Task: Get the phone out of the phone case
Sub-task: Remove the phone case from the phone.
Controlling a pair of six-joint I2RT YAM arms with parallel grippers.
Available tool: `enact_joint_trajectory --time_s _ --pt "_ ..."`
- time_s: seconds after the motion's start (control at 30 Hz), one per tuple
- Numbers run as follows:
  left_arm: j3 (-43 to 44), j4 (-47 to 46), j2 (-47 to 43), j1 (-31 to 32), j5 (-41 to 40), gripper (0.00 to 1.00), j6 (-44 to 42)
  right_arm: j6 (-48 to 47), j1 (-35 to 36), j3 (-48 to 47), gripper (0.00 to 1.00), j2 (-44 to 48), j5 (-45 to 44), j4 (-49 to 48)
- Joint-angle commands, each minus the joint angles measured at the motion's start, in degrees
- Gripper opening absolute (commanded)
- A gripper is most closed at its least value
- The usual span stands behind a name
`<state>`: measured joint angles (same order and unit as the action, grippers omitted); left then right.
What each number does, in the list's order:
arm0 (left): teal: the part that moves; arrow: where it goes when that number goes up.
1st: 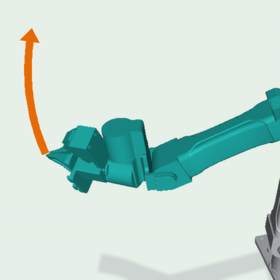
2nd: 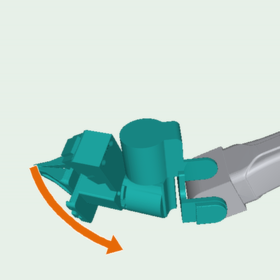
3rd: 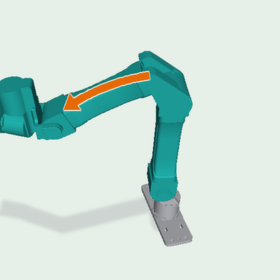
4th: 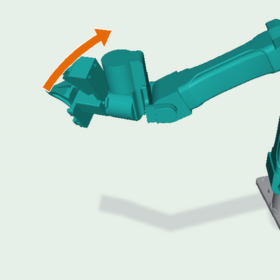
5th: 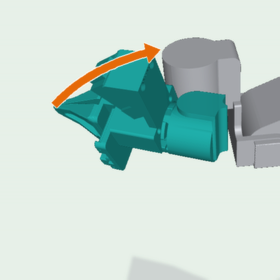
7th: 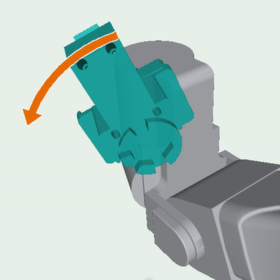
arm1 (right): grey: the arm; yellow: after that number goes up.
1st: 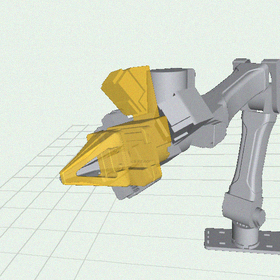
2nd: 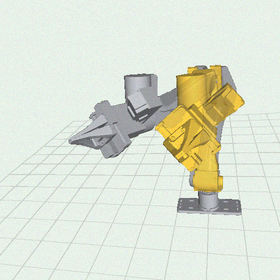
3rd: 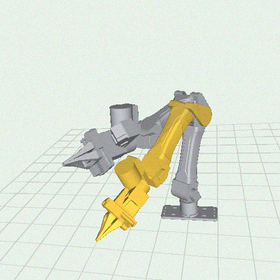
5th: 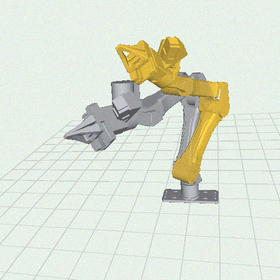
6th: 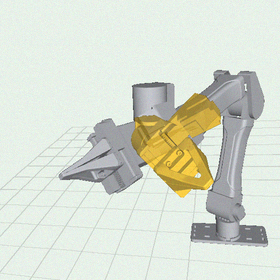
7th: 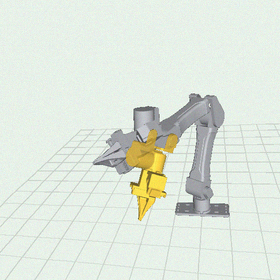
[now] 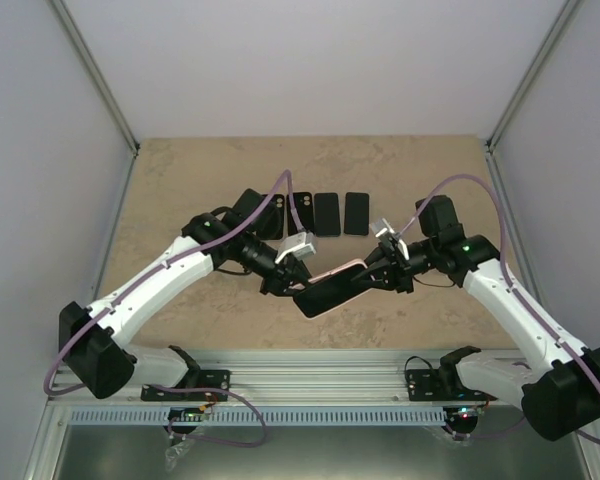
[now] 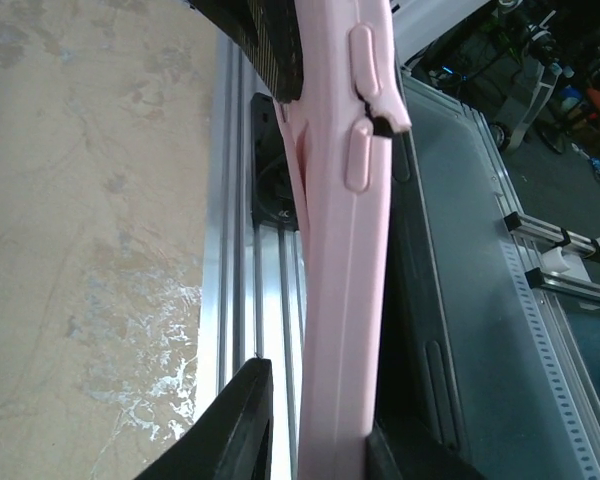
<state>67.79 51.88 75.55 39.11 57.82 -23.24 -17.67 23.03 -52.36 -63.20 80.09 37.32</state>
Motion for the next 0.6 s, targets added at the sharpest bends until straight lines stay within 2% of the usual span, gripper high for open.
enact_joint_trajectory --time_s 0.0,0.3,0.57 --pt "1.1 -6.8 1.9 2.3 1.8 0.2 2.2 -0.8 2.7 -3.2 0.01 -0.5 6.3 -4.8" --pt "1.8 -8.9 3.0 4.2 1.6 0.2 4.2 -1.5 5.1 -3.2 0.01 -2.3 4.5 -4.4" --pt "4.8 -5.5 5.2 5.6 0.8 0.21 1.7 -2.0 7.0 -3.0 0.01 -3.7 3.7 -3.7"
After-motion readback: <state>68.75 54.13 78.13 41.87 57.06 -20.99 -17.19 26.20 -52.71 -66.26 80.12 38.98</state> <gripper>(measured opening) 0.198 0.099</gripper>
